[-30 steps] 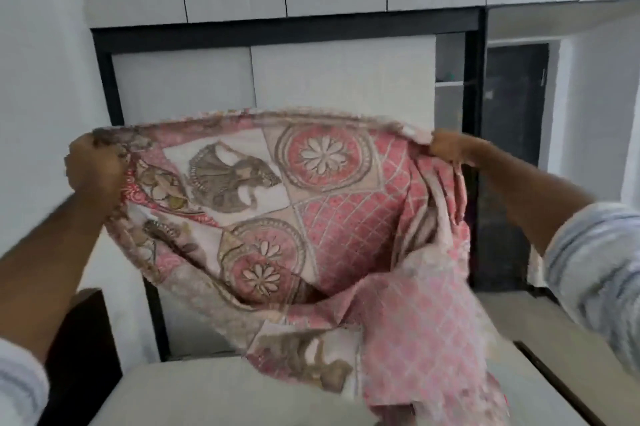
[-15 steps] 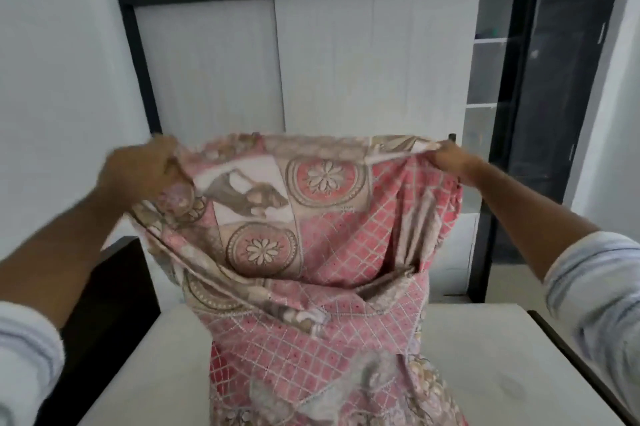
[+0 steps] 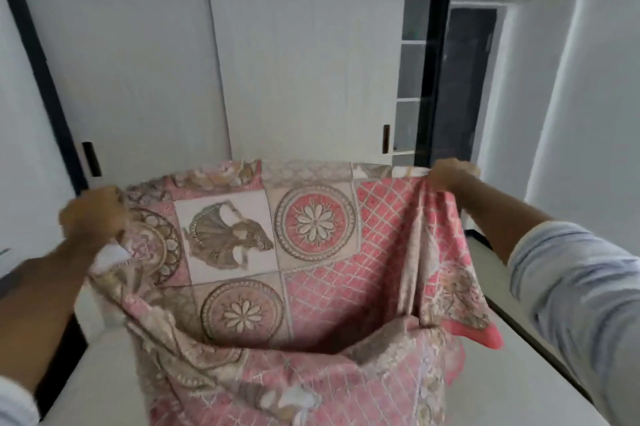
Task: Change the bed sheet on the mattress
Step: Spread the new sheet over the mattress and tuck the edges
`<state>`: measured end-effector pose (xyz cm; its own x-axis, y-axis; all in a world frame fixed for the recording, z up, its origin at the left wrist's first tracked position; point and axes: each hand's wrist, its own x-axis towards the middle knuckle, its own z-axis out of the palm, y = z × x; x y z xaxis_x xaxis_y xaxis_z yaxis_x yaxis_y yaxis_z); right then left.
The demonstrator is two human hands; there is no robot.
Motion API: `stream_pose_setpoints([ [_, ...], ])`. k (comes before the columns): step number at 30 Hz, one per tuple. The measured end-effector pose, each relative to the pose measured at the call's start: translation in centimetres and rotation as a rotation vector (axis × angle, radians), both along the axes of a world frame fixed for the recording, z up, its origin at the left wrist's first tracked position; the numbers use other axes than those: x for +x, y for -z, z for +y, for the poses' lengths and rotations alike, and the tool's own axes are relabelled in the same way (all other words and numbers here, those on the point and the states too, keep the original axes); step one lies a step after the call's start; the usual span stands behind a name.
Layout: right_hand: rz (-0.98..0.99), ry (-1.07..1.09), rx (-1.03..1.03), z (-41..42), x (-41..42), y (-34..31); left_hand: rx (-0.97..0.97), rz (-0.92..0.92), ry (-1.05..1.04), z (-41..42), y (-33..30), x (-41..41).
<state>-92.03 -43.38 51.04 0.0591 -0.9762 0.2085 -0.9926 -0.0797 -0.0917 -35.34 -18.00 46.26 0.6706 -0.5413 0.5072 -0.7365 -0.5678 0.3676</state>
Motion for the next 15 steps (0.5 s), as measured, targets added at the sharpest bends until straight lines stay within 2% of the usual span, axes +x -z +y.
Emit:
stream_pose_setpoints([
  [2, -0.152, 0.06, 0.111, -0.2, -2.1, 3.3, -0.153, 0.302, 0.023, -0.9, 2.0, -3.7],
  [4, -0.355, 0.101, 0.196, -0.3, -4.4, 5.7, -0.217, 0.454, 0.041, -2.9, 5.0, -5.9],
  [7, -0.749, 0.178, 0.071, -2.2, -7.9, 6.4, -0.26, 0.513, 0.046, -7.6, 7.6, -9.0],
  [9, -1.181, 0.219, -0.072, -4.3, -10.7, 6.2, -0.265, 0.468, 0.142, -10.4, 8.2, -12.2],
  [11, -1.273, 0.285, -0.304, -4.8, -13.3, 5.1, -0.214, 0.327, 0.253, -13.5, 8.7, -15.6],
  [15, -0.999, 0.173, -0.597, -5.6, -17.2, 6.8, 0.087, 0.12, 0.316, -20.5, 12.1, -20.7],
])
